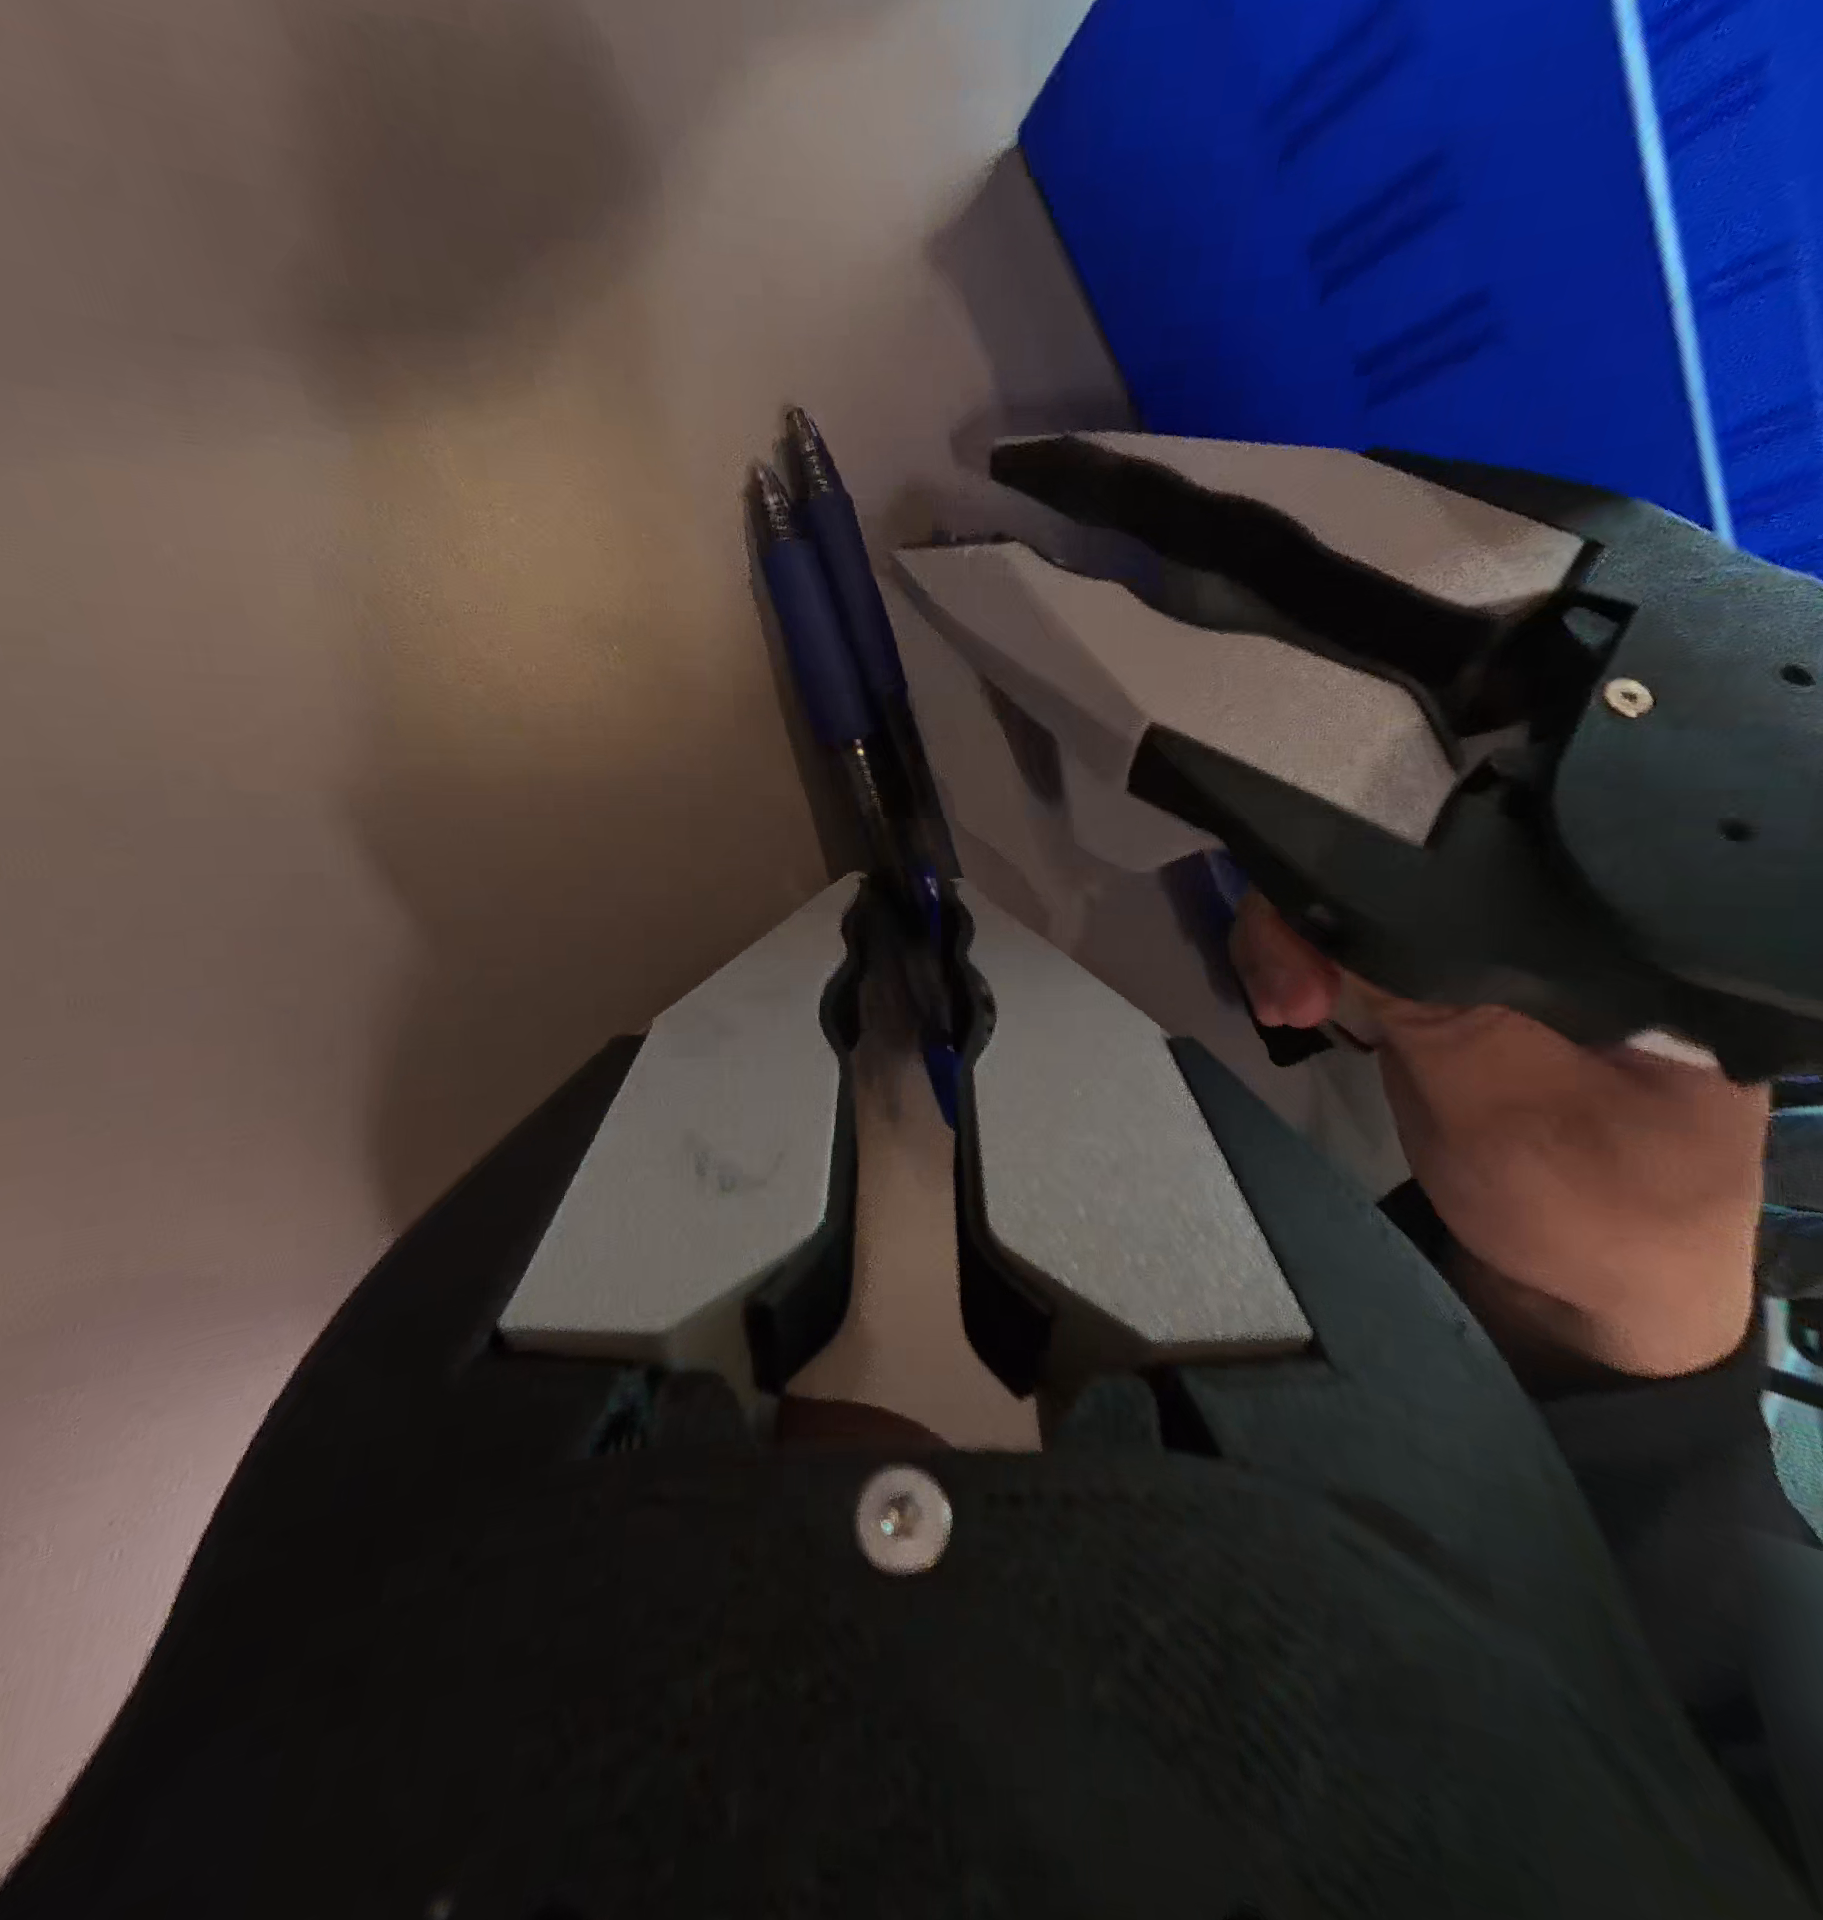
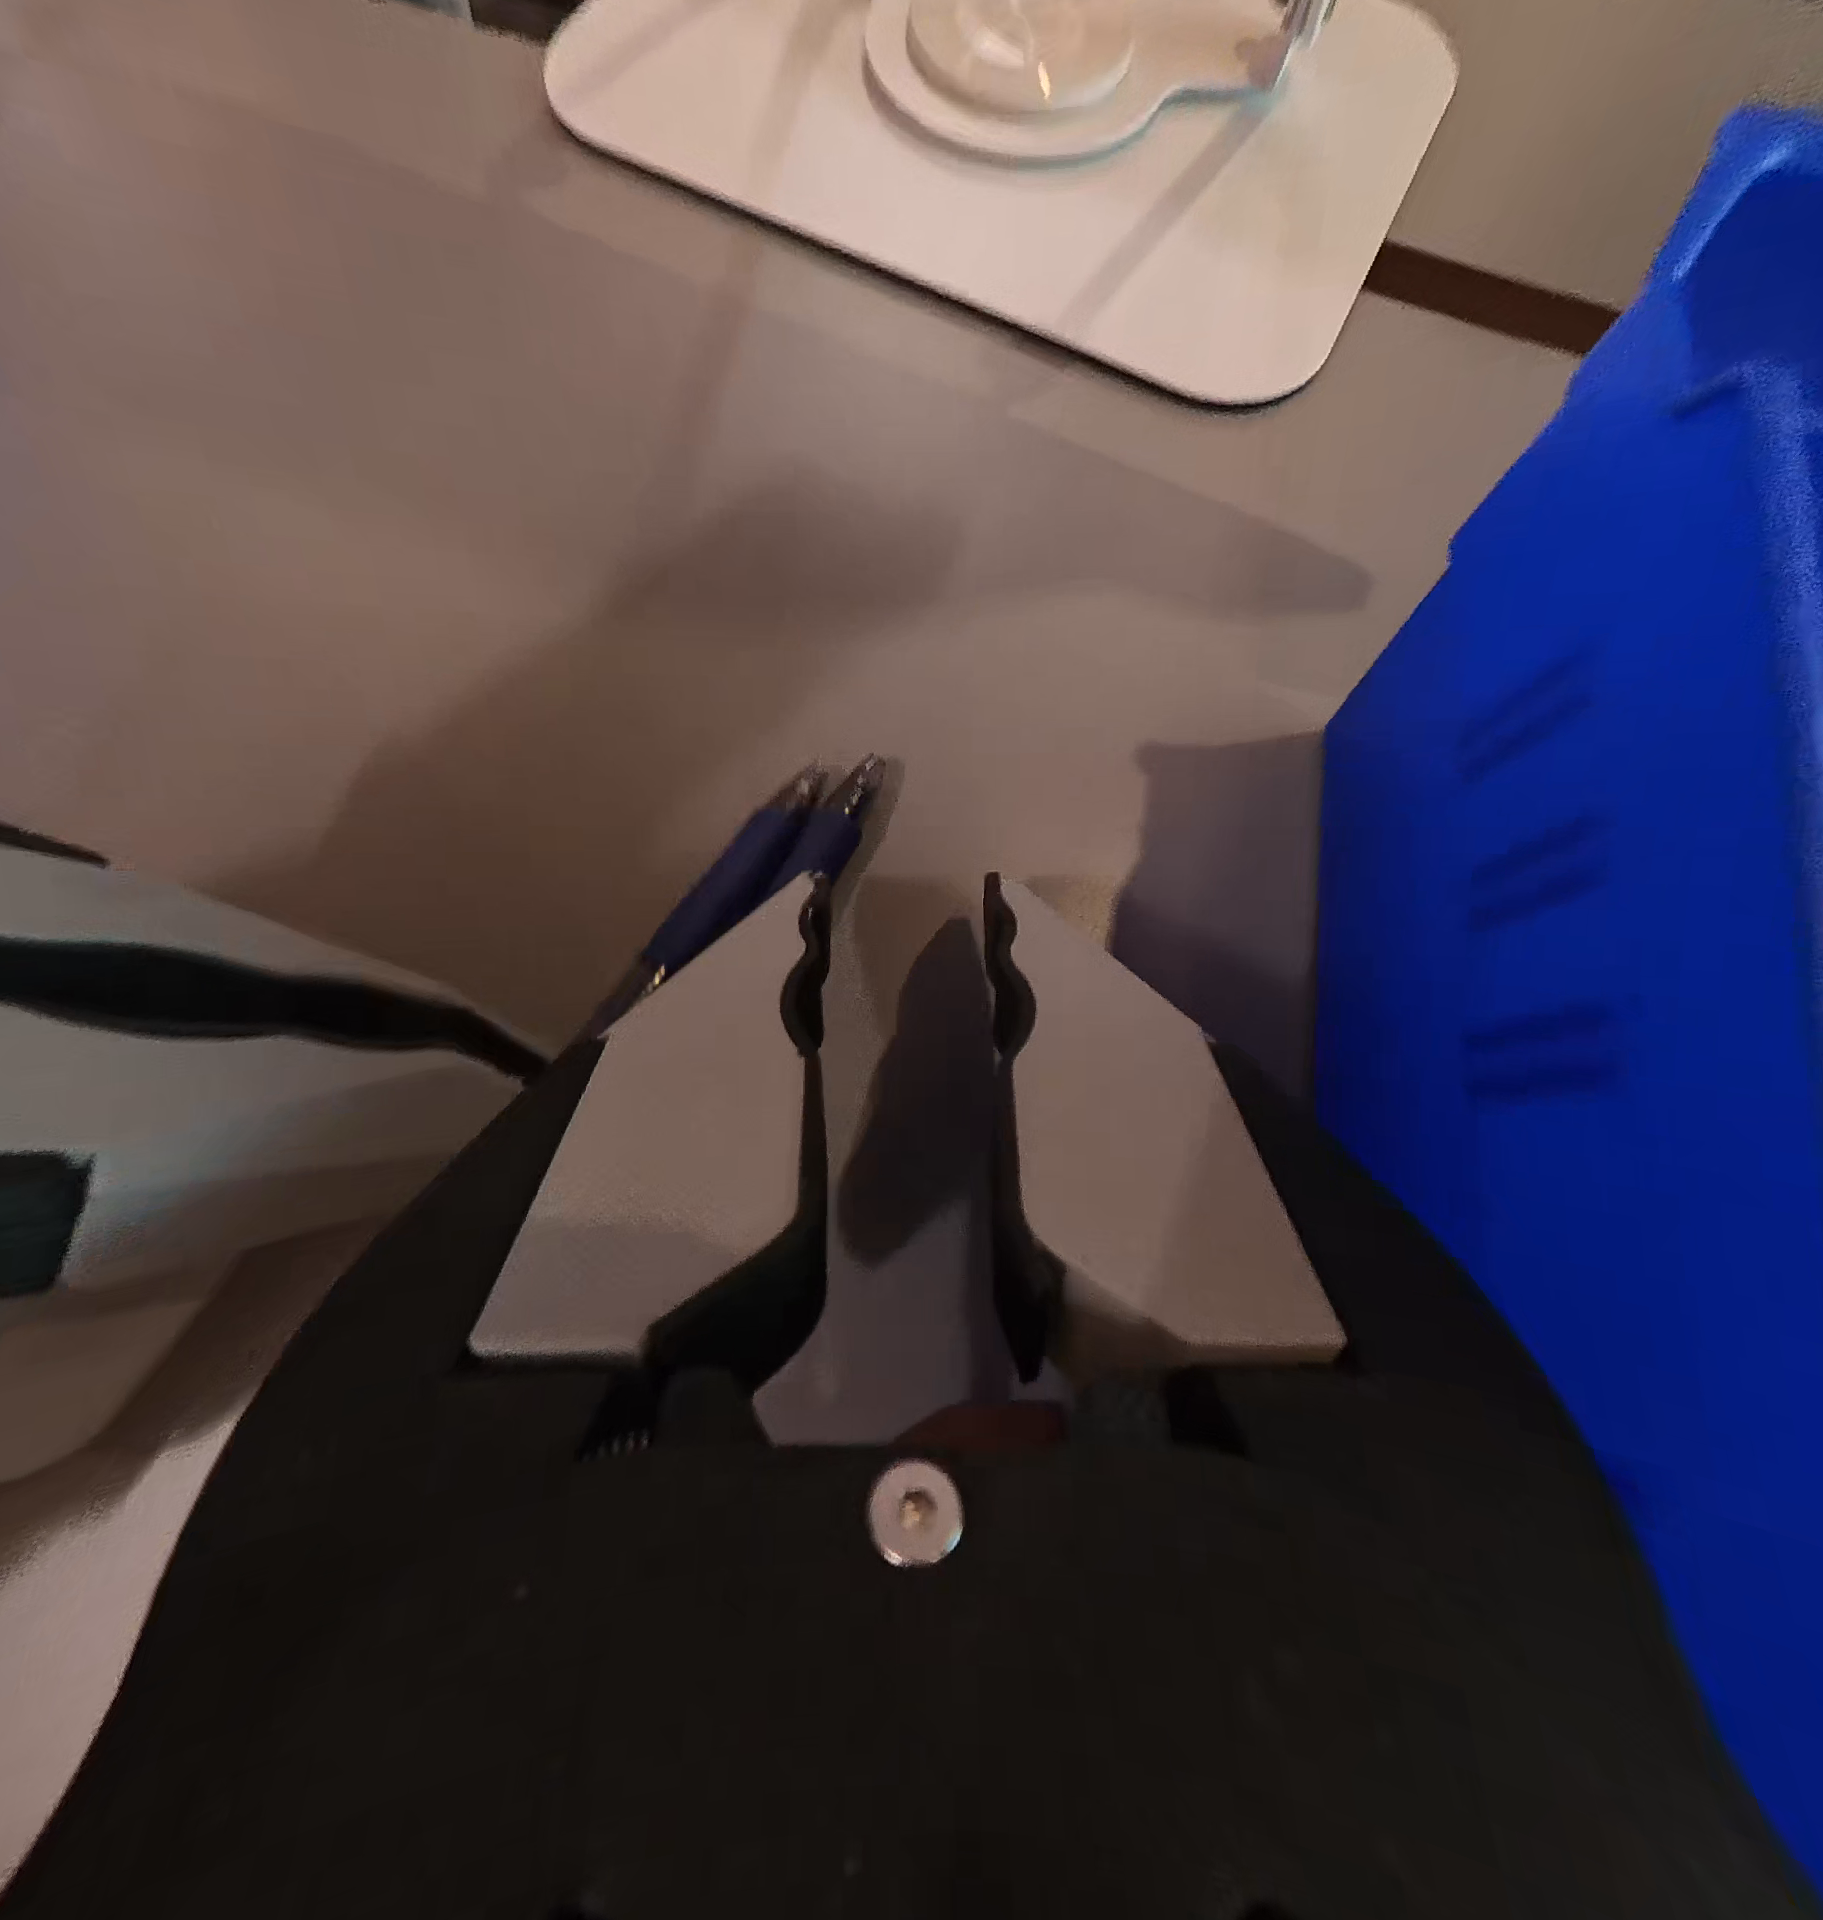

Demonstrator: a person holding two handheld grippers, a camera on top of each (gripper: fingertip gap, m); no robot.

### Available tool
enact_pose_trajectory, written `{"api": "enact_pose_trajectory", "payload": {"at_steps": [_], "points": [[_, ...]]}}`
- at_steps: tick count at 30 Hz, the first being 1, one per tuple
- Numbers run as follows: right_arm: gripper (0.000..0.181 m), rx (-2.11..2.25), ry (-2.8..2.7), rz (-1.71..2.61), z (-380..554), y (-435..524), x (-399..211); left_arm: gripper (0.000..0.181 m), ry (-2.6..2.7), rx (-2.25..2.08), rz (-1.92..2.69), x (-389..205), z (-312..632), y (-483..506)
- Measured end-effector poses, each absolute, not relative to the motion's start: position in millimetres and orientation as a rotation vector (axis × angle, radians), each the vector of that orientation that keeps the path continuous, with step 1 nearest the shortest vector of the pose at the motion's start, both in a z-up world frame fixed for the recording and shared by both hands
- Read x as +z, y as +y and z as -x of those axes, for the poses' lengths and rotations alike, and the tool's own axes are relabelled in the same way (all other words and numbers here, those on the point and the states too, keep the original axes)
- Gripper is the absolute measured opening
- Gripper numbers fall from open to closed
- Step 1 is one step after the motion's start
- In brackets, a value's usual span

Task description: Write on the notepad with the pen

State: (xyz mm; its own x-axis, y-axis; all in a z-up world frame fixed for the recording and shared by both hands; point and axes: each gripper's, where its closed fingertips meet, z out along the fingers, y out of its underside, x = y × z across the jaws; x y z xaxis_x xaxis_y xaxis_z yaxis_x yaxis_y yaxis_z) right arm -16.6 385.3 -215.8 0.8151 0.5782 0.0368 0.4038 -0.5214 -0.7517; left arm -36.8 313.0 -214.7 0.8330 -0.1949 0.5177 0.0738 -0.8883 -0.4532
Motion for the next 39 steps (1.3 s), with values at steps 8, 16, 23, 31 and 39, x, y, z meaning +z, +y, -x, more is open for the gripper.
{"api": "enact_pose_trajectory", "payload": {"at_steps": [8, 16, 23, 31, 39], "points": [[0.045, 0.777, -0.906, 1.928, 59.9, 337.2, -152.2, 0.033, 0.224, -0.517, 2.337, -156.6, 73.8, 254.2], [0.039, 1.227, -0.582, 1.291, 94.7, 271.1, -59.3, 0.039, 0.162, -0.365, 2.24, -157.9, 129.1, 147.5], [0.031, 1.357, -0.649, 1.182, 162.4, 188.3, -67.8, 0.04, -0.029, -0.287, 2.149, -138.4, 201.5, 69.1], [0.029, 1.793, -0.773, 1.157, 150.7, 46.5, -42.7, 0.041, -0.221, -0.039, 2.119, -94.6, 324.1, 29.8], [0.043, 1.207, -0.929, 1.299, 134.2, 192.1, -76.9, 0.046, -0.358, 0.112, 2.318, -116.4, 397.9, 113.4]]}}
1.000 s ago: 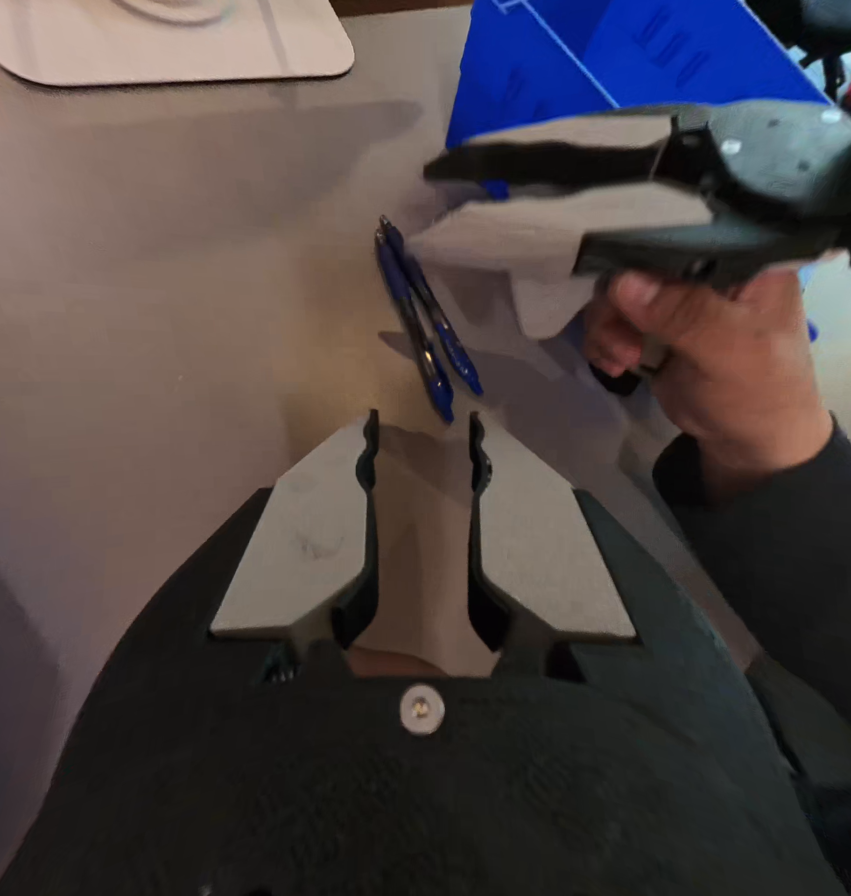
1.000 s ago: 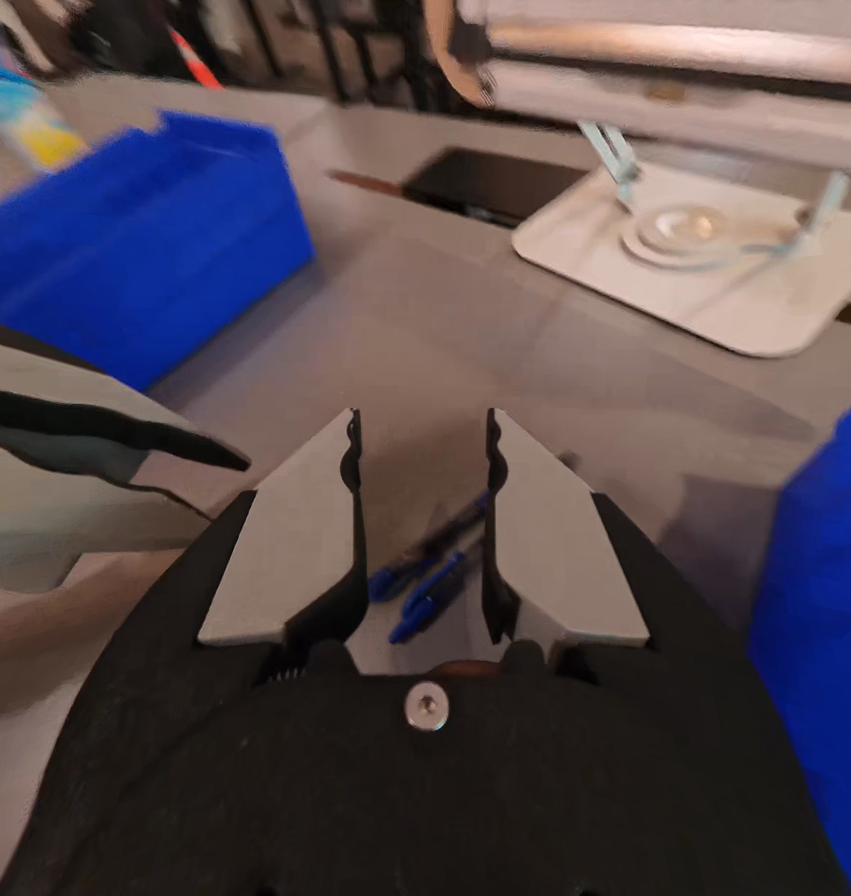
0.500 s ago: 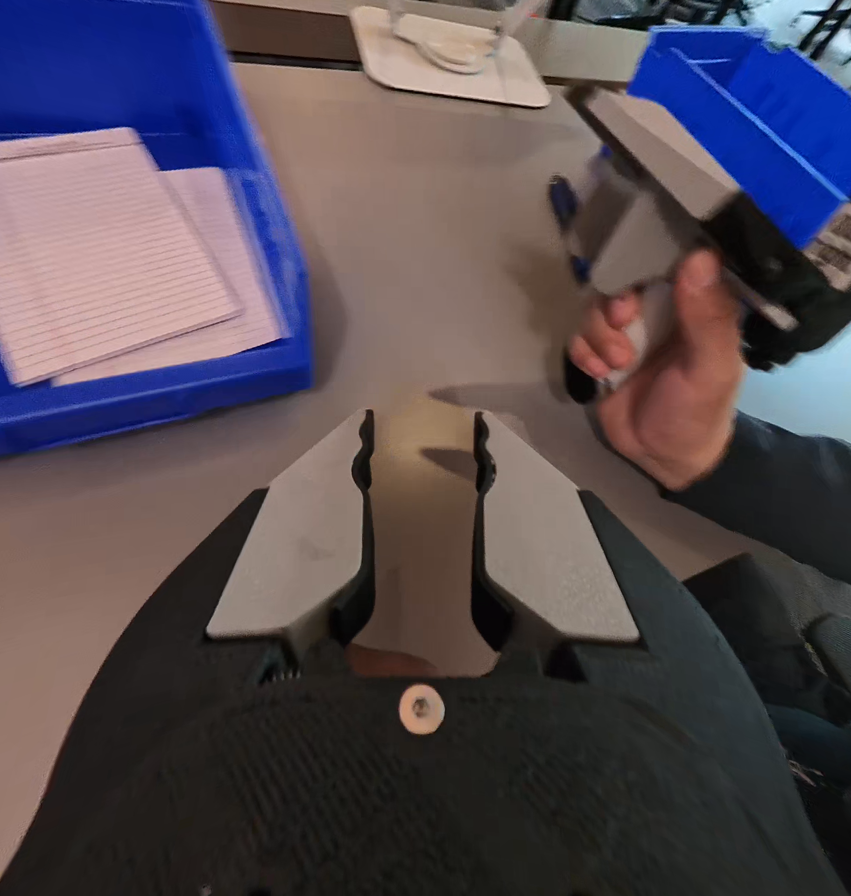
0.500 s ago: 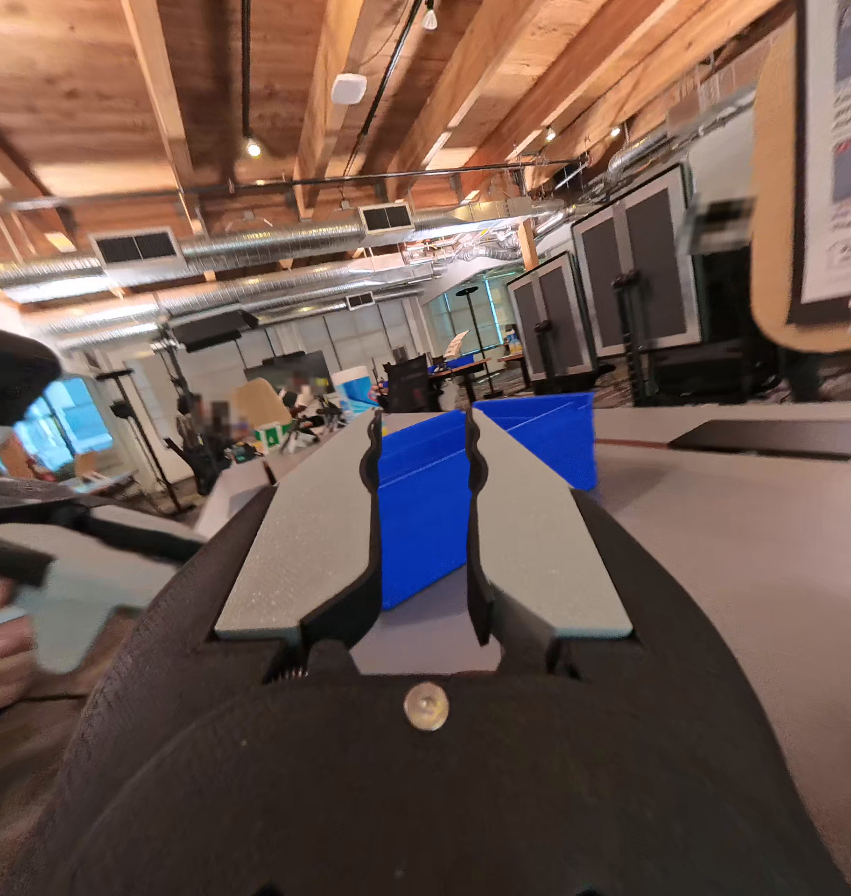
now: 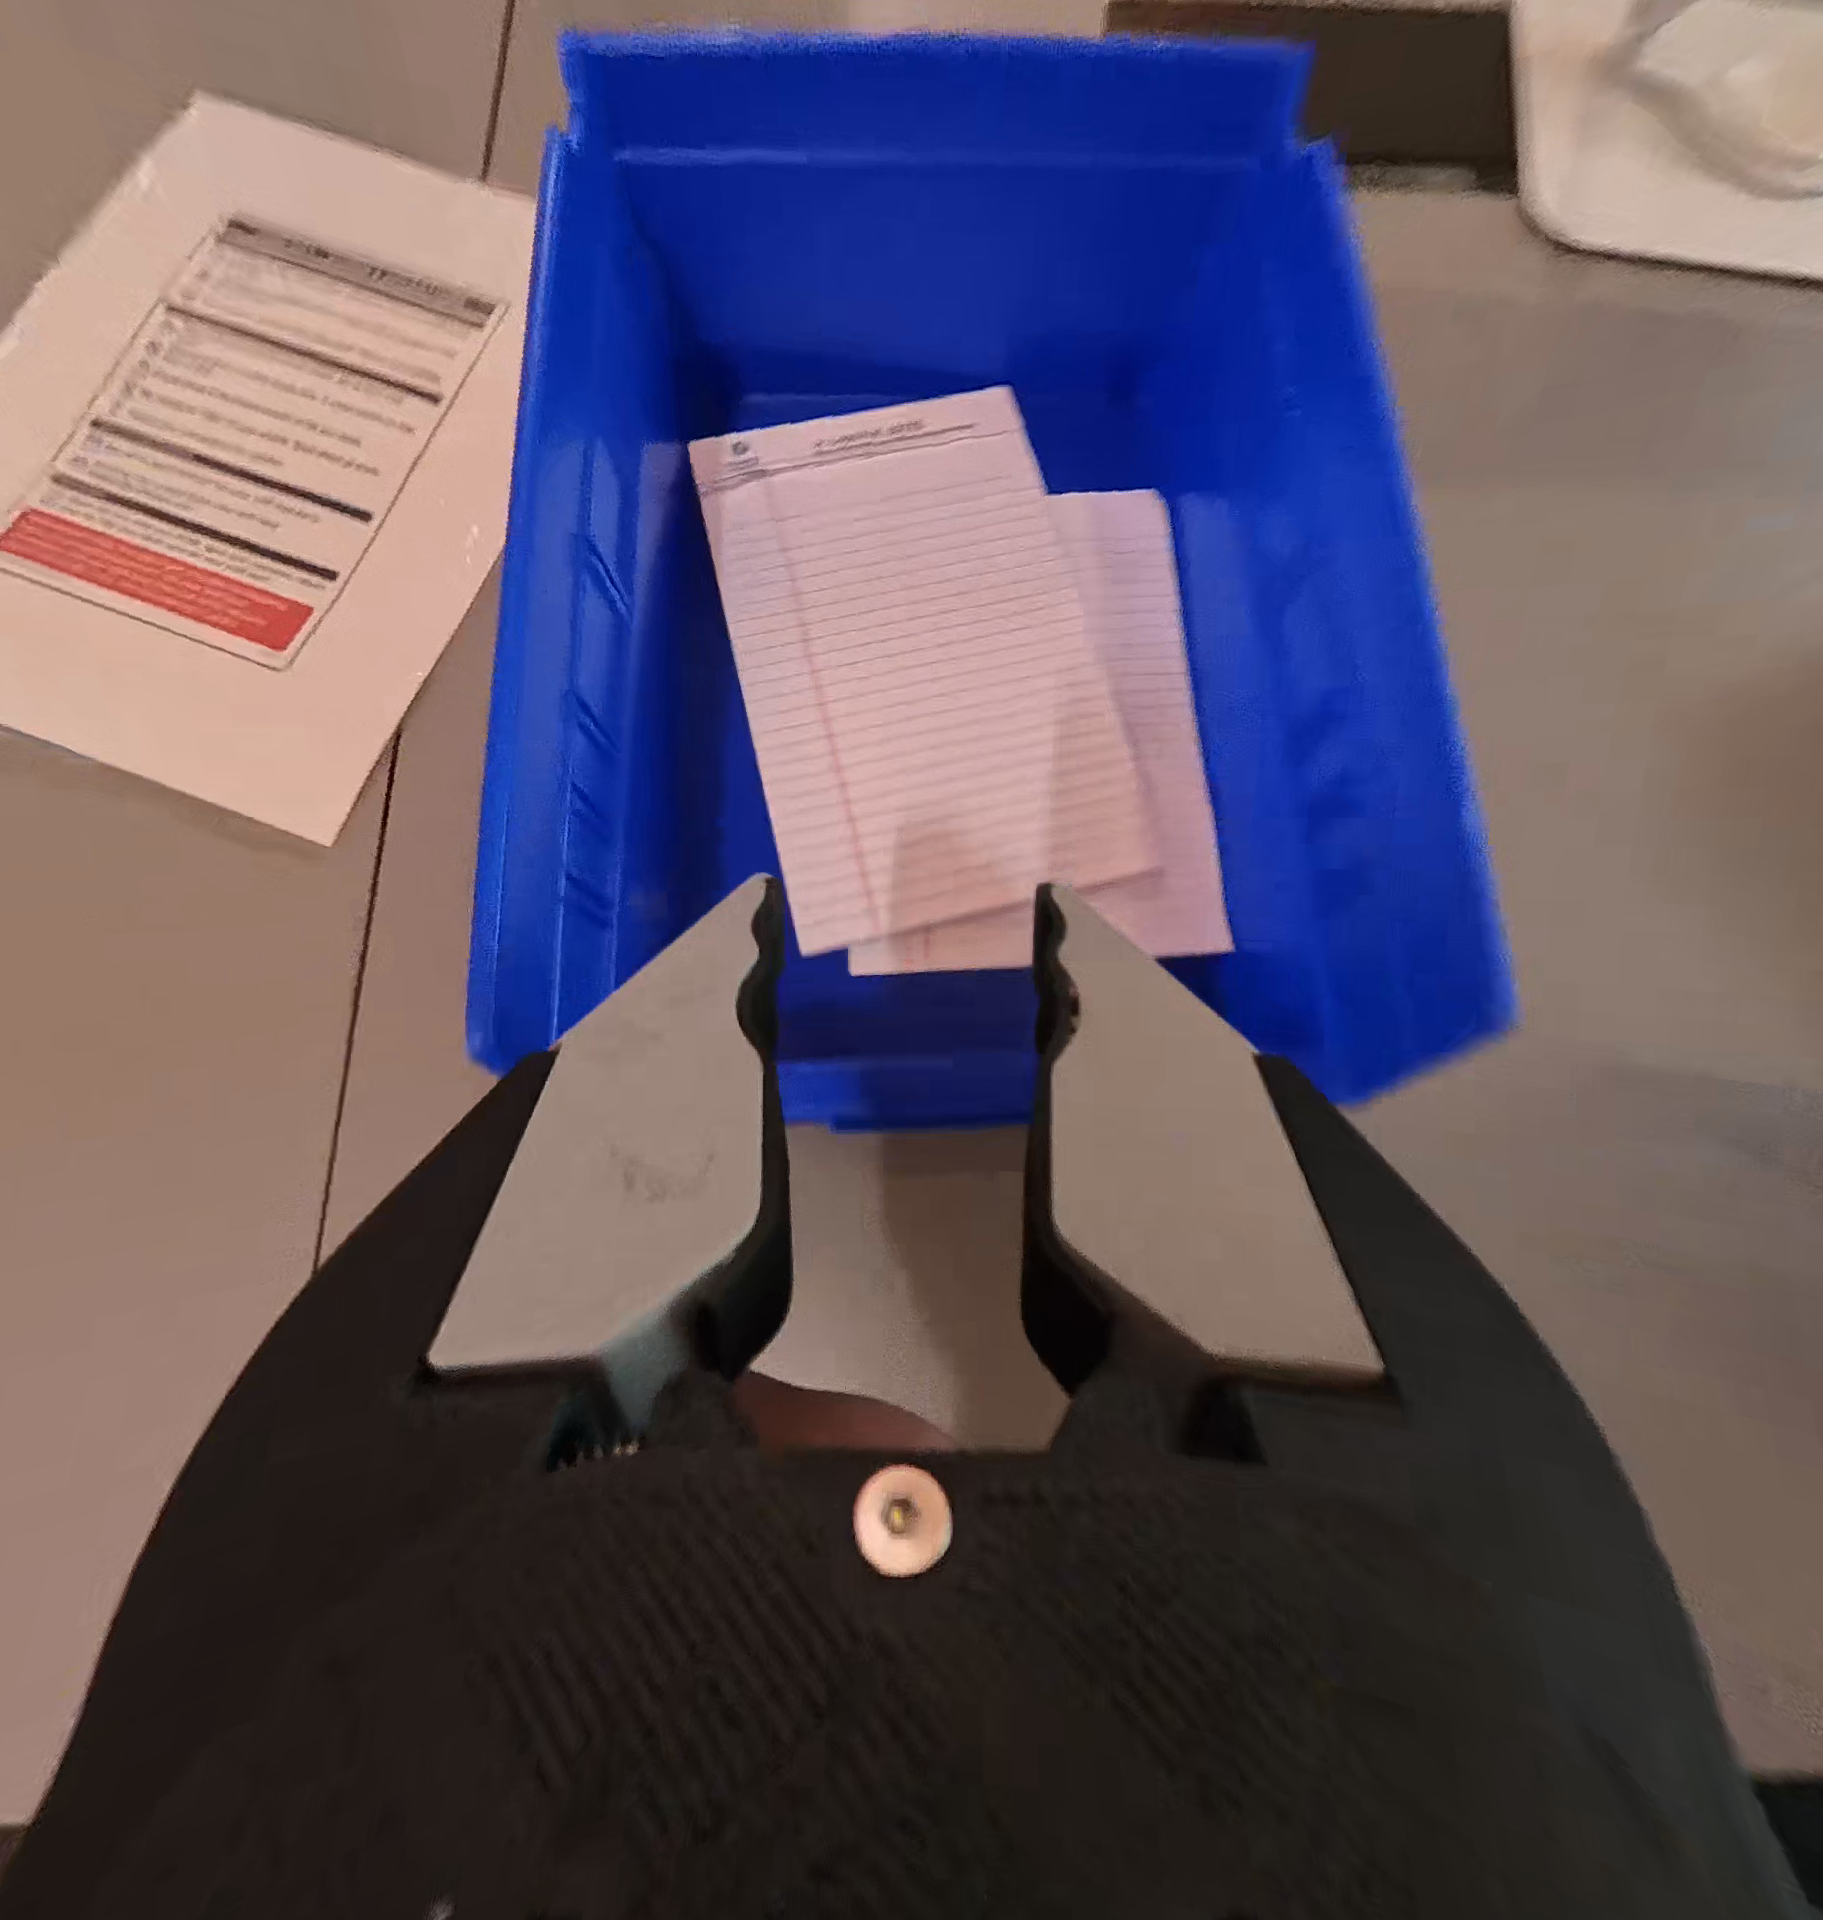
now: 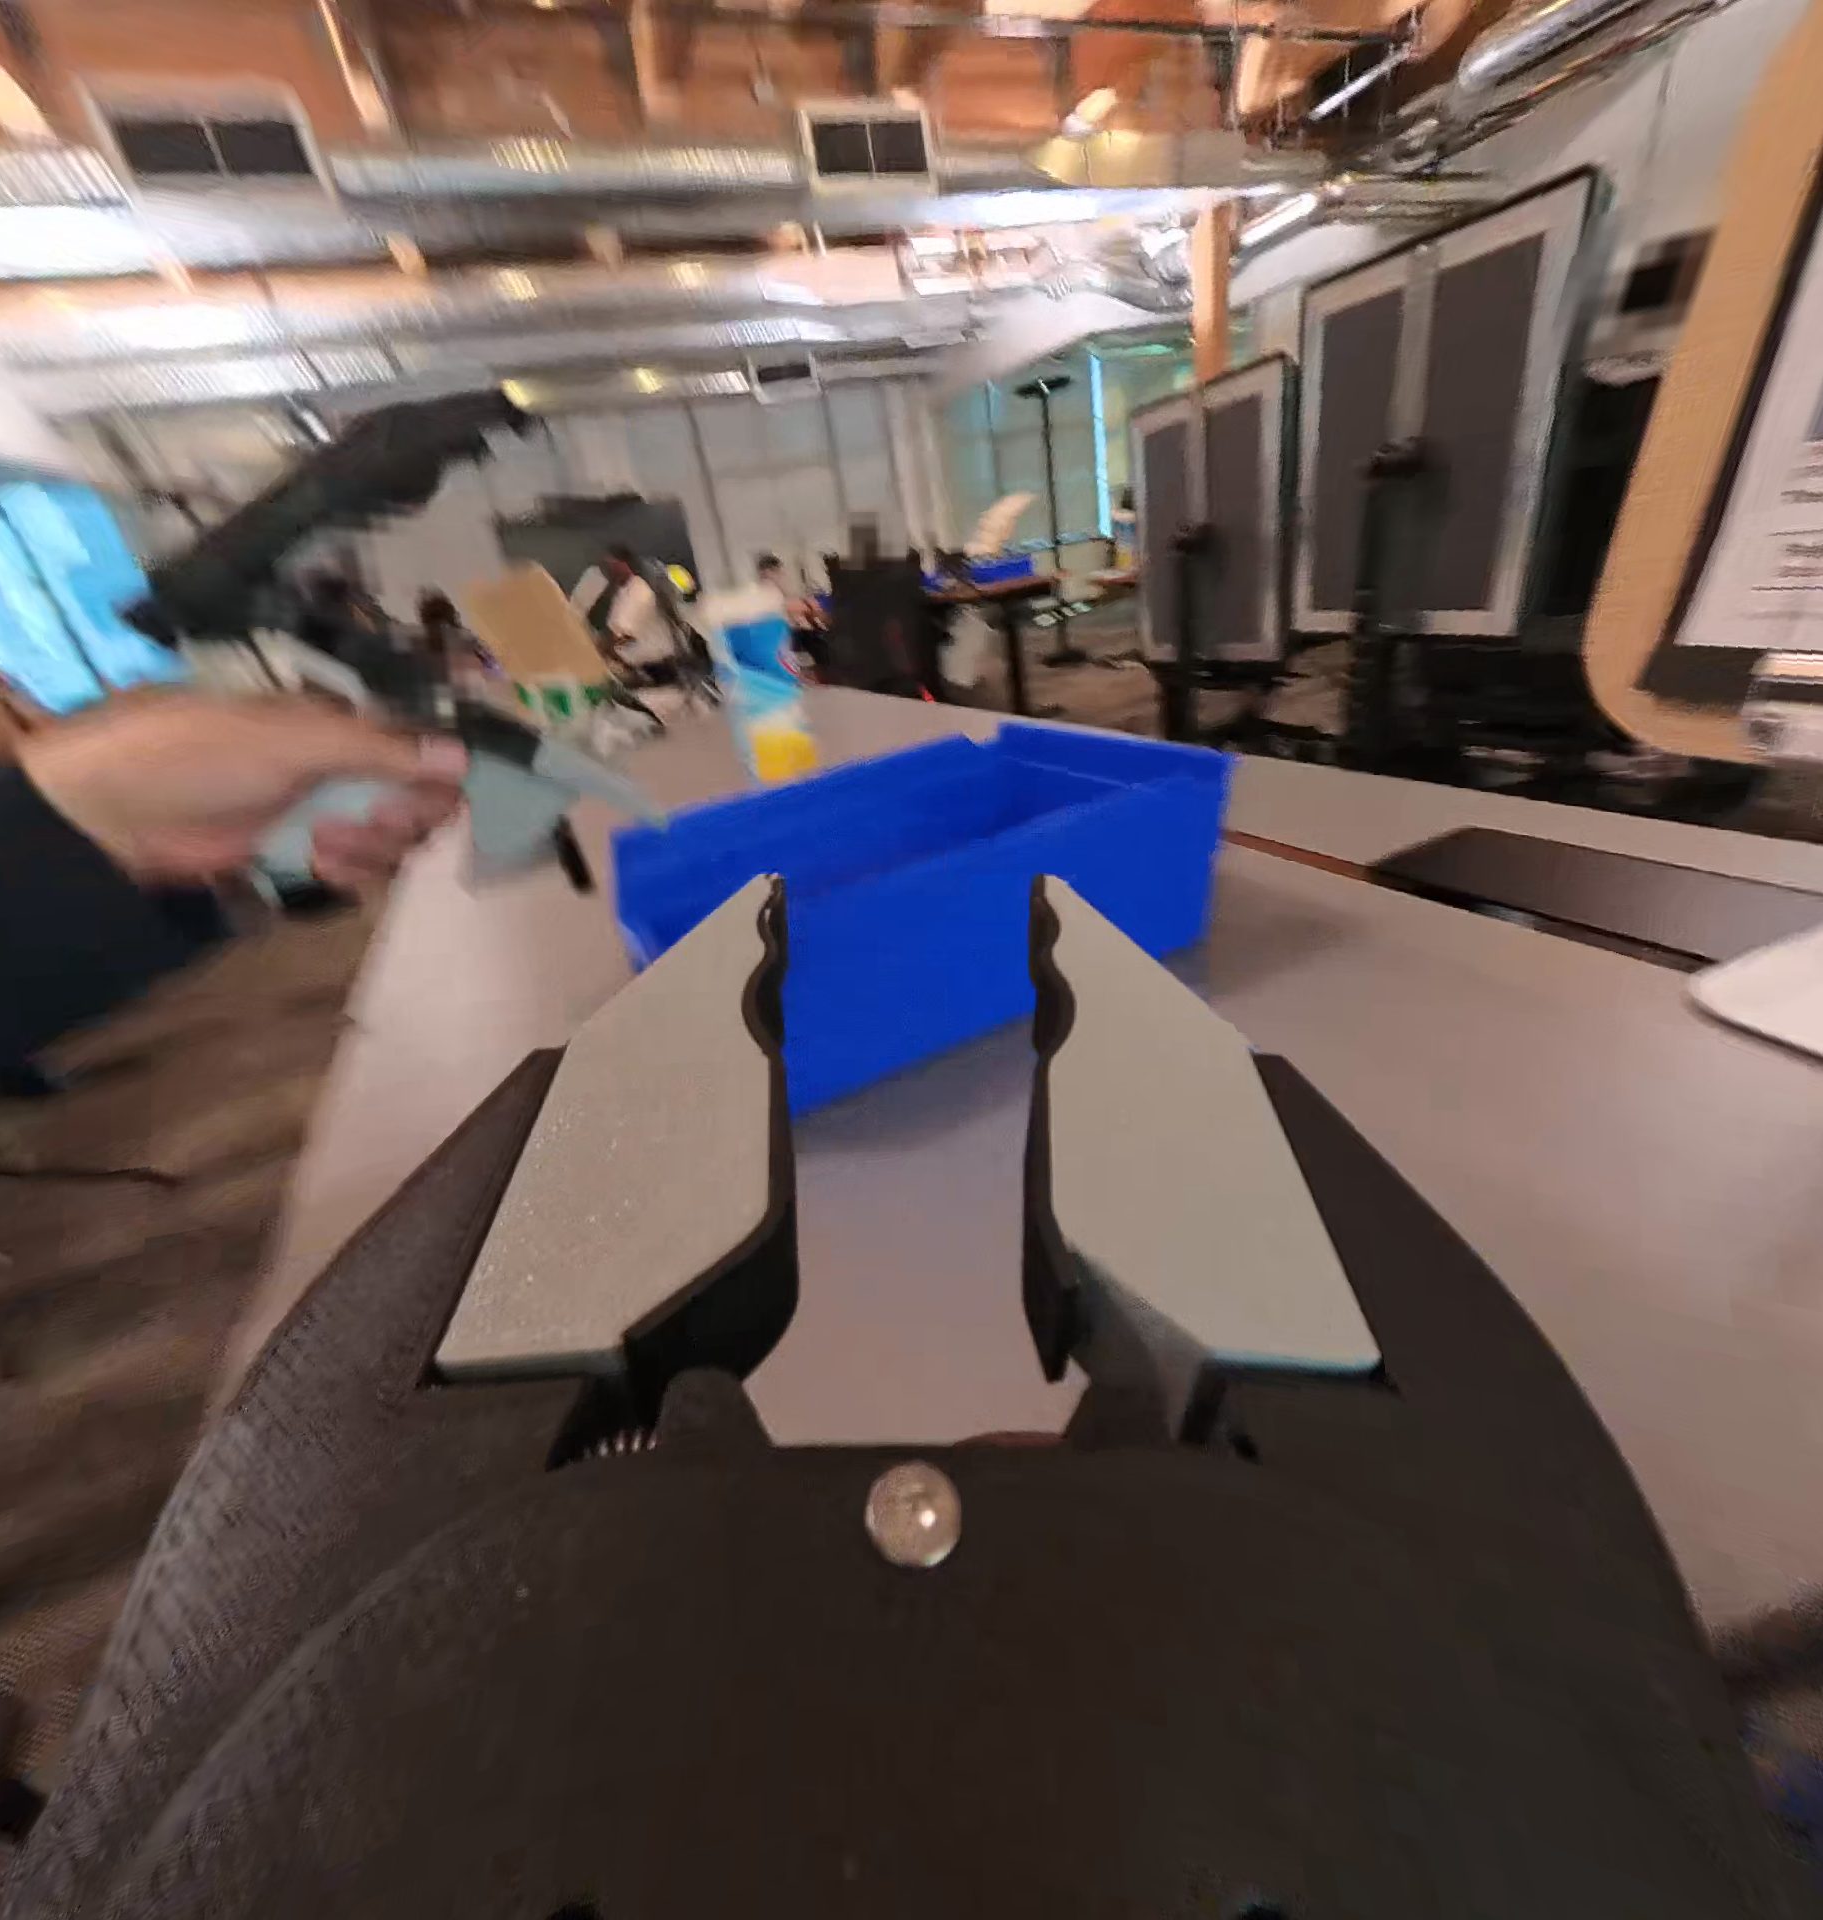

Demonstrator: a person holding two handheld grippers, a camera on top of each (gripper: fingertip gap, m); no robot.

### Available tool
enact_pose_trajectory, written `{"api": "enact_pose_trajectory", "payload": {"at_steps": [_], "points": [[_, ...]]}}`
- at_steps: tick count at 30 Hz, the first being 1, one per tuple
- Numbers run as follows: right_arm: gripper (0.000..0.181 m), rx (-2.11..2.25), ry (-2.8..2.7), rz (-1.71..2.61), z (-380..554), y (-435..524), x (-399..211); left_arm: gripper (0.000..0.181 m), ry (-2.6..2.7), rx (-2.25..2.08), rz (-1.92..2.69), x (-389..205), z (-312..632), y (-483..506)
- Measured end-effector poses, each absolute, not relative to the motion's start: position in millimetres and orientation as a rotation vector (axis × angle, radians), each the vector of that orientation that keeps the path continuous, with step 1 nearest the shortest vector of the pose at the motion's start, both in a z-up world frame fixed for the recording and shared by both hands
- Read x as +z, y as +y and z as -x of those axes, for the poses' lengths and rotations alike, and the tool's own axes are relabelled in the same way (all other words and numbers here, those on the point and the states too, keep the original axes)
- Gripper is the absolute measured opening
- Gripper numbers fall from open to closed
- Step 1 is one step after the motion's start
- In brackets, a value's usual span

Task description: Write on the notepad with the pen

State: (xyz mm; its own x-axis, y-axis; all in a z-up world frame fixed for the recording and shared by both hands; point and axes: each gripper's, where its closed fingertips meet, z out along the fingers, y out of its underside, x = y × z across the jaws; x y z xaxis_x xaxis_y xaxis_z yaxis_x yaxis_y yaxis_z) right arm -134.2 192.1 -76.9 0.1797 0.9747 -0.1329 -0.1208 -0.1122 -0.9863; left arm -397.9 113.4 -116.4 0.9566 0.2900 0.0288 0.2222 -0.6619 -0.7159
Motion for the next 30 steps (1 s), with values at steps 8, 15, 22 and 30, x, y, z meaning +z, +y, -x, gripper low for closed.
{"api": "enact_pose_trajectory", "payload": {"at_steps": [8, 15, 22, 30], "points": [[0.035, 1.06, -1.074, 1.194, 137.6, 194.4, -100.5, 0.048, -0.597, 0.147, 2.629, -212.7, 451.6, 162.0], [0.035, 1.109, -1.058, 1.2, 141.0, 192.2, -97.6, 0.064, -0.65, -0.213, 2.604, -221.9, 434.8, 187.0], [0.034, 1.115, -1.065, 1.222, 143.7, 190.9, -101.7, 0.081, -0.655, -0.575, 2.443, -208.7, 409.7, 202.1], [0.033, 1.118, -1.068, 1.249, 146.3, 190.8, -106.6, 0.076, -0.503, -0.605, 2.455, -207.4, 390.5, 202.0]]}}
